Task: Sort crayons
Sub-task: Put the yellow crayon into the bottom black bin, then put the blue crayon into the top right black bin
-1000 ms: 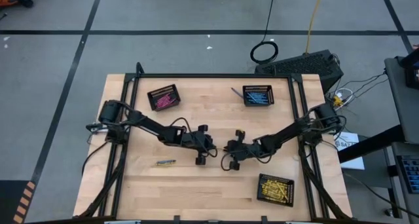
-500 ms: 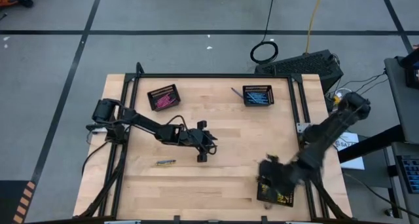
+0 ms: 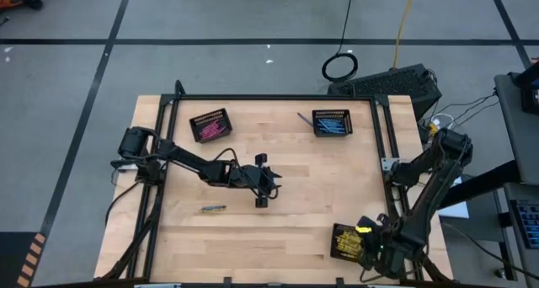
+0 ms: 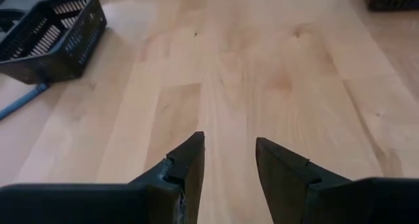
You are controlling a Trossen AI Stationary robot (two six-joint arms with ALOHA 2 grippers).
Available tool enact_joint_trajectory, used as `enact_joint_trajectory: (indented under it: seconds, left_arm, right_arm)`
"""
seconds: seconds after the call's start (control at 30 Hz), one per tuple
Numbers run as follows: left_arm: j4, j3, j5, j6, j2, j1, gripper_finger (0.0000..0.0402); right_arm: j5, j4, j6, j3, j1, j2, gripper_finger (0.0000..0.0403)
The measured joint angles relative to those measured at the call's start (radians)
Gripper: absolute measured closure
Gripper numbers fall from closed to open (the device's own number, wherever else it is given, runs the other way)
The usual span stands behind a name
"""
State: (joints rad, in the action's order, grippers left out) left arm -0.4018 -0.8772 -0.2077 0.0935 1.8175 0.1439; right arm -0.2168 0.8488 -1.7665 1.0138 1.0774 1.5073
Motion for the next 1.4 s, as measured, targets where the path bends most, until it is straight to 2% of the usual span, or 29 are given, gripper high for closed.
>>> enact_joint_trajectory:
  seconds: [0.17, 0.27, 0.33, 0.47, 0.57, 0.67, 0.73, 0.83, 1.0, 1.2, 1.4]
  left_arm:
    - [0.057, 0.0, -0.084, 0.002, -0.007, 0.017, 0.026]
    - [0.098, 0.0, -0.1, 0.002, -0.023, 0.031, 0.026]
    - [0.163, 0.0, -0.119, 0.0, -0.049, 0.047, 0.026]
    - [0.281, 0.002, -0.226, -0.003, -0.123, 0.081, 0.026]
    - [0.329, 0.025, -0.328, -0.007, -0.198, 0.104, 0.026]
    - [0.357, 0.069, -0.399, -0.028, -0.275, 0.116, 0.026]
    - [0.363, 0.119, -0.424, -0.072, -0.328, 0.119, 0.026]
    - [0.36, 0.191, -0.444, -0.158, -0.391, 0.12, 0.026]
    - [0.362, 0.277, -0.456, -0.292, -0.437, 0.12, 0.026]
    - [0.358, 0.298, -0.456, -0.35, -0.437, 0.119, 0.026]
    - [0.354, 0.298, -0.456, -0.351, -0.437, 0.119, 0.026]
  right_arm:
    - [0.015, 0.043, 0.022, 0.002, -0.048, -0.044, 0.0301]
    - [0.034, 0.063, 0.11, 0.009, -0.1, -0.108, 0.0256]
    - [-0.003, 0.064, 0.217, 0.01, -0.162, -0.158, 0.0234]
    - [-0.152, 0.117, 0.44, 0.012, -0.372, -0.241, 0.0215]
    - [-0.156, 0.131, 0.69, 0.012, -0.601, -0.263, 0.0214]
    - [-0.147, 0.011, 1.043, 0.011, -0.827, -0.257, 0.0214]
    - [-0.104, -0.119, 1.253, 0.012, -0.975, -0.233, 0.0214]
    - [-0.009, -0.29, 1.48, 0.012, -1.174, -0.164, 0.0214]
    - [0.092, -0.476, 1.665, 0.022, -1.424, 0.014, 0.0214]
    - [0.112, -0.489, 1.804, 0.192, -1.568, 0.271, 0.0214]
    - [0.083, -0.317, 1.839, 0.43, -1.646, 0.463, 0.0214]
